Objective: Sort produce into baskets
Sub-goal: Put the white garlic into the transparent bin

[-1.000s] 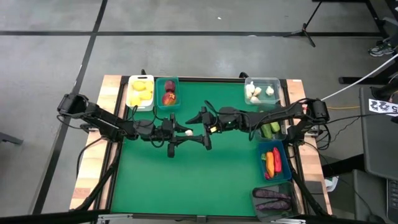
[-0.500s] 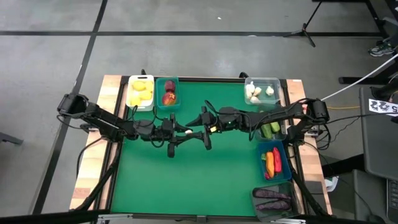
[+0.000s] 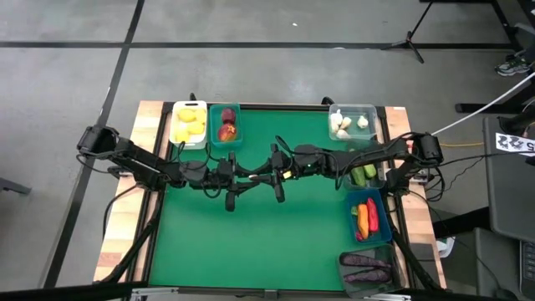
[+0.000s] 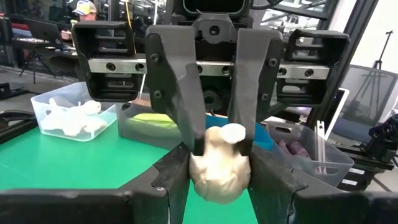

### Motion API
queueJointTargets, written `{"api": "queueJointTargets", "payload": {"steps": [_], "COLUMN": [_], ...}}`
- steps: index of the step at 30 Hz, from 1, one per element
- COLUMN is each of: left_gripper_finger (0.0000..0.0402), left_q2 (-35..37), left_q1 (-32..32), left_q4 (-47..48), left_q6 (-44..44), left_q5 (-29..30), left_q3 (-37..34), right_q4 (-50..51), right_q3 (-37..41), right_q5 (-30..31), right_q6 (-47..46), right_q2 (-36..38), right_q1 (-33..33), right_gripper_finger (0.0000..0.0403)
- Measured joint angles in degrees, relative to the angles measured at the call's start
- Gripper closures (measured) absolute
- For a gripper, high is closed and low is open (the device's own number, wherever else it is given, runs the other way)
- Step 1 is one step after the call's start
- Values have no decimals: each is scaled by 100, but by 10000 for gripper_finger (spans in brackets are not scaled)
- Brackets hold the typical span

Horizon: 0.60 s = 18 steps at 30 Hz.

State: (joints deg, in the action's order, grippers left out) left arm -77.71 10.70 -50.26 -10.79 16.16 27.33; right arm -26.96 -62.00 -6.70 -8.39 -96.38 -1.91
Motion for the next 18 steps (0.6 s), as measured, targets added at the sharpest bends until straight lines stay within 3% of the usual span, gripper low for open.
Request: {"api": "queueJointTargets", "payload": {"steps": [11,18], "left_gripper_finger": [260,186], "left_q2": [-2,-2], "left_q1": [2,-2], "left_q4": [133,605], "left_q6": [-70,-307], "left_q5": [102,125], "left_q3": [0,0], "right_q4": [63,55], "right_q3": [0,0], "right_q5": [6,9], "right_q6": [22,20], "right_q2": [0,0], "right_q1": [4,7], "right_gripper_finger": [351,352]}}
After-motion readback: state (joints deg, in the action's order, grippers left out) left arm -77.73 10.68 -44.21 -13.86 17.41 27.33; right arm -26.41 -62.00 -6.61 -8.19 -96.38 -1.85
